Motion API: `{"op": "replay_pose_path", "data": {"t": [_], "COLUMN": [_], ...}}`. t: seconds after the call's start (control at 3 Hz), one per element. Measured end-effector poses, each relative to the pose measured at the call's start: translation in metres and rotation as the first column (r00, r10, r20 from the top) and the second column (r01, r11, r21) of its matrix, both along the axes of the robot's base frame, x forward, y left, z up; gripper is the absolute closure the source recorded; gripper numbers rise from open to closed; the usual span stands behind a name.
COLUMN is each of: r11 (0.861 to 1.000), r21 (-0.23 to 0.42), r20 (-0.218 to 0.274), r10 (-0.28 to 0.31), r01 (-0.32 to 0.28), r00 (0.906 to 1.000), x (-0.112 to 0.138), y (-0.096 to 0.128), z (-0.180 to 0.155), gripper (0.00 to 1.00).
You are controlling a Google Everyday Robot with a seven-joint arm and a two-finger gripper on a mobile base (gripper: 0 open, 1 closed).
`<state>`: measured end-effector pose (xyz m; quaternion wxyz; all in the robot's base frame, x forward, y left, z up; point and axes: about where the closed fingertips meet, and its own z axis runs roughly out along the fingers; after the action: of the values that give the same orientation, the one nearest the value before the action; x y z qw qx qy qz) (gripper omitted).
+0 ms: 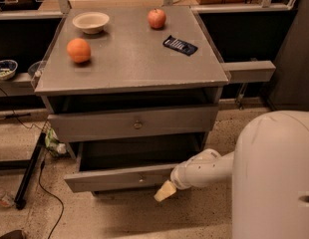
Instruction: Close middle drawer
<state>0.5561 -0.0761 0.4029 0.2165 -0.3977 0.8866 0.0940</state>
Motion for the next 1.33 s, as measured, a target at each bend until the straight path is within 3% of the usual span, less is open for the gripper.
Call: {"op": "replay_pose_path", "data": {"t": [0.33,0.67,1.33], "r11": [1.000,1.000,1.000], "r21": [0.000,0.000,0.000], "r20": [0.000,0.000,0.000], "r10": [0.000,0.000,0.000], "r01": [0.000,0.000,0.000], "r00": [1.0000,1.0000,1.0000], "x": [0.0000,0.0000,0.0000], "y": [0.0000,0.0000,0.0000], "z": [0.0000,0.0000,0.0000], "gripper": [0.19,0.50,0.96]}}
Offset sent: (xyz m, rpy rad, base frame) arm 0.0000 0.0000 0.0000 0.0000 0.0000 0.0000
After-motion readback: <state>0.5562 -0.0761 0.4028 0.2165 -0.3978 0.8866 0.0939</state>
